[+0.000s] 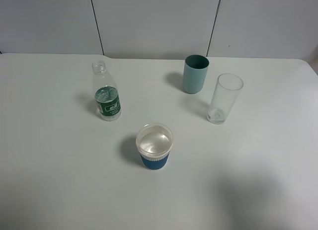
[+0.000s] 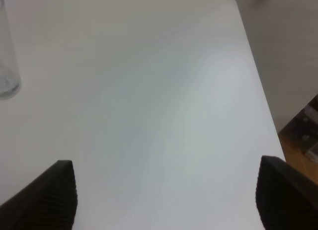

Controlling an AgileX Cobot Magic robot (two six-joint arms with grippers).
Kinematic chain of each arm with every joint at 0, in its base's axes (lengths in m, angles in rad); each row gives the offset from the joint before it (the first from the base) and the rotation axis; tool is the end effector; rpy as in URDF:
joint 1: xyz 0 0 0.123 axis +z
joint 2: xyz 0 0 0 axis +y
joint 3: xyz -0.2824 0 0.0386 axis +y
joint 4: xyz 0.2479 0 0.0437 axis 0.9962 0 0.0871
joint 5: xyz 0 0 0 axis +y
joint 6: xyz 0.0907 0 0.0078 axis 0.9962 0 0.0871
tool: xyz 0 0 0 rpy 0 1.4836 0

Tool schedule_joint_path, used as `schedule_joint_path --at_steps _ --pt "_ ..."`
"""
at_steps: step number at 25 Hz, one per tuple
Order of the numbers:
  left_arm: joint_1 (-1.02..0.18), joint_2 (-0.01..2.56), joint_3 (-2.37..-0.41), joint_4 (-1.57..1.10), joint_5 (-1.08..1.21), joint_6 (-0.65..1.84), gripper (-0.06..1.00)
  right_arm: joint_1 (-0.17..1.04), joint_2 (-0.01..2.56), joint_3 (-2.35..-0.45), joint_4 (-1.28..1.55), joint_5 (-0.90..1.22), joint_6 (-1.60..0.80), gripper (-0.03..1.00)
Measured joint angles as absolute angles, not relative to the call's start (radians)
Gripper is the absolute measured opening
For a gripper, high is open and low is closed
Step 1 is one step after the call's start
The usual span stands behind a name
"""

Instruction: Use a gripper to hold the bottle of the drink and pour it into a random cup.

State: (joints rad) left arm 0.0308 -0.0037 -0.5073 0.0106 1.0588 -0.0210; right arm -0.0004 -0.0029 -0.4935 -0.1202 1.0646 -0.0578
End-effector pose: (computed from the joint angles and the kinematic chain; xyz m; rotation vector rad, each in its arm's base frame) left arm -0.0062 0.0007 0.2793 -0.0532 2.0307 0.0188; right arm -0.0050 -0.0096 0.2755 -0.0533 2.0500 -0.1803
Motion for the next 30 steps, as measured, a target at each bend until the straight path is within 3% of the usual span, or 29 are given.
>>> schedule_joint_path --at_steps 30 --pt "0.031 -0.004 -0.507 0.011 1.059 -0.021 1.00 0.000 -0.003 -0.494 -0.120 1.065 -0.058 0.74"
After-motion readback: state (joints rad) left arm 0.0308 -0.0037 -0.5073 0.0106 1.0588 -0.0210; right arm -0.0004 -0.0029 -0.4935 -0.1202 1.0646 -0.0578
